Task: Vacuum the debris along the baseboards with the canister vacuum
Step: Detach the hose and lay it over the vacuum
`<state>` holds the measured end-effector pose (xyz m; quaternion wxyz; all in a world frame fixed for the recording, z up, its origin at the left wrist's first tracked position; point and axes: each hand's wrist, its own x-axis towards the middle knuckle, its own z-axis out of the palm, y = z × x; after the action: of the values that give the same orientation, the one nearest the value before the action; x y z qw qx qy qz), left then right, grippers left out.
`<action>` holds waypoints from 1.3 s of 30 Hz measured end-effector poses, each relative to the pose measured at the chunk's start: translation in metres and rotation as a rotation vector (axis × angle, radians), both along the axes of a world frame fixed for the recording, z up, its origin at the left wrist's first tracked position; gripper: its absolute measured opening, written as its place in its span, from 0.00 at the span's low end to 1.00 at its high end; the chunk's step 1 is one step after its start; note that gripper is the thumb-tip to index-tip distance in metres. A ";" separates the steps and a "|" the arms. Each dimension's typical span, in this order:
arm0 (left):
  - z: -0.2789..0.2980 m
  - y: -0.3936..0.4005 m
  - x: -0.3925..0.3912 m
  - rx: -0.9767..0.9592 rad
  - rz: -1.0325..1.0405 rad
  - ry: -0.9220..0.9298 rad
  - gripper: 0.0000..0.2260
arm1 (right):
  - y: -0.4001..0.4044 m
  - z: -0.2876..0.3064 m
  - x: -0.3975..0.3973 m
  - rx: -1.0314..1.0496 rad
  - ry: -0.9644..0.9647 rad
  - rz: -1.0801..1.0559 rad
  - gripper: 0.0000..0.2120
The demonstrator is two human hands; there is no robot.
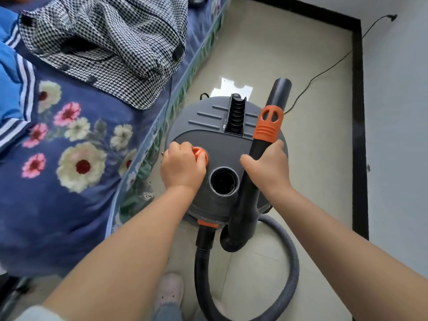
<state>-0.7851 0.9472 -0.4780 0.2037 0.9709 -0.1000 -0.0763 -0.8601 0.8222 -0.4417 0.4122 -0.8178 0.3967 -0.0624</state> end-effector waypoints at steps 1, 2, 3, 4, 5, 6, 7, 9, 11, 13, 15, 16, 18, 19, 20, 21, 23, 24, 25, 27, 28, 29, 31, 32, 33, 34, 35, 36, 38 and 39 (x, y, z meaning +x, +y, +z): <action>0.001 -0.001 0.000 0.003 0.029 0.018 0.17 | -0.001 -0.001 -0.003 0.008 0.011 -0.007 0.16; 0.001 -0.002 0.000 0.002 0.068 0.041 0.17 | -0.002 -0.001 -0.006 0.023 0.017 -0.010 0.17; 0.001 -0.004 0.001 -0.008 0.113 0.064 0.17 | -0.004 0.000 -0.009 0.041 0.015 -0.006 0.17; 0.002 -0.006 0.001 -0.022 0.149 0.087 0.17 | -0.006 0.001 -0.013 0.060 0.013 0.006 0.17; 0.004 -0.008 0.001 -0.026 0.173 0.109 0.17 | -0.008 0.004 -0.016 0.077 0.018 0.024 0.17; 0.007 -0.008 0.001 -0.022 0.182 0.128 0.17 | -0.011 0.006 -0.020 0.089 0.027 0.045 0.17; 0.010 -0.009 0.002 -0.014 0.178 0.146 0.18 | -0.015 0.009 -0.023 0.097 0.045 0.071 0.17; 0.022 -0.008 0.002 0.030 0.074 0.112 0.20 | -0.026 0.015 -0.028 0.094 0.116 0.149 0.17; 0.036 -0.005 0.005 0.015 -0.201 -0.145 0.26 | -0.037 0.024 -0.037 0.071 0.228 0.267 0.17; 0.051 -0.009 0.006 -0.037 -0.552 -0.484 0.37 | -0.046 0.035 -0.050 0.041 0.333 0.399 0.16; 0.064 -0.020 0.002 -0.021 -0.839 -0.641 0.44 | -0.052 0.047 -0.066 0.034 0.419 0.528 0.15; 0.074 -0.027 -0.004 0.003 -0.961 -0.636 0.44 | -0.053 0.052 -0.076 0.030 0.462 0.597 0.14; 0.090 -0.038 -0.020 0.054 -1.169 -0.520 0.34 | -0.053 0.066 -0.094 0.015 0.501 0.701 0.14; 0.095 -0.044 -0.029 0.053 -1.223 -0.408 0.28 | -0.052 0.072 -0.102 0.011 0.480 0.714 0.13; 0.097 -0.048 -0.036 0.042 -1.255 -0.314 0.23 | -0.051 0.077 -0.111 0.011 0.439 0.705 0.13; 0.098 -0.049 -0.040 0.002 -1.266 -0.260 0.21 | -0.049 0.079 -0.121 0.019 0.393 0.679 0.12; 0.097 -0.047 -0.040 -0.039 -1.262 -0.258 0.21 | -0.050 0.075 -0.147 0.058 0.364 0.595 0.14; 0.096 -0.046 -0.037 -0.044 -1.246 -0.268 0.22 | -0.050 0.070 -0.162 0.082 0.390 0.550 0.16; 0.096 -0.043 -0.035 -0.034 -1.224 -0.225 0.22 | -0.048 0.064 -0.178 0.112 0.417 0.500 0.17; 0.103 -0.040 -0.033 0.014 -1.149 -0.145 0.20 | -0.044 0.051 -0.204 0.200 0.389 0.355 0.17; 0.102 -0.039 -0.032 0.064 -1.121 -0.103 0.20 | -0.040 0.046 -0.211 0.229 0.362 0.311 0.17; 0.099 -0.038 -0.031 0.144 -1.116 -0.080 0.20 | -0.035 0.041 -0.213 0.234 0.341 0.306 0.17; 0.094 -0.039 -0.034 0.331 -1.138 -0.067 0.19 | -0.024 0.033 -0.209 0.177 0.355 0.374 0.14; 0.092 -0.039 -0.038 0.430 -1.169 -0.086 0.19 | -0.020 0.031 -0.205 0.128 0.367 0.412 0.13; 0.090 -0.041 -0.043 0.487 -1.217 -0.112 0.20 | -0.017 0.031 -0.198 0.084 0.376 0.440 0.14; 0.089 -0.042 -0.049 0.500 -1.271 -0.144 0.22 | -0.017 0.033 -0.192 0.046 0.382 0.458 0.14; 0.088 -0.045 -0.055 0.467 -1.307 -0.178 0.21 | -0.018 0.037 -0.185 0.008 0.385 0.472 0.15; 0.091 -0.048 -0.060 0.400 -1.305 -0.208 0.20 | -0.021 0.042 -0.180 -0.027 0.382 0.485 0.16; 0.101 -0.056 -0.065 0.279 -1.229 -0.273 0.15 | -0.027 0.052 -0.173 -0.055 0.323 0.475 0.19; 0.104 -0.059 -0.064 0.197 -1.198 -0.321 0.13 | -0.029 0.055 -0.174 -0.030 0.265 0.433 0.21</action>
<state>-0.8490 0.8882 -0.3739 0.0175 0.7600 -0.6485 -0.0392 -1.0342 0.7933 -0.3868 0.3480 -0.8908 0.2620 0.1290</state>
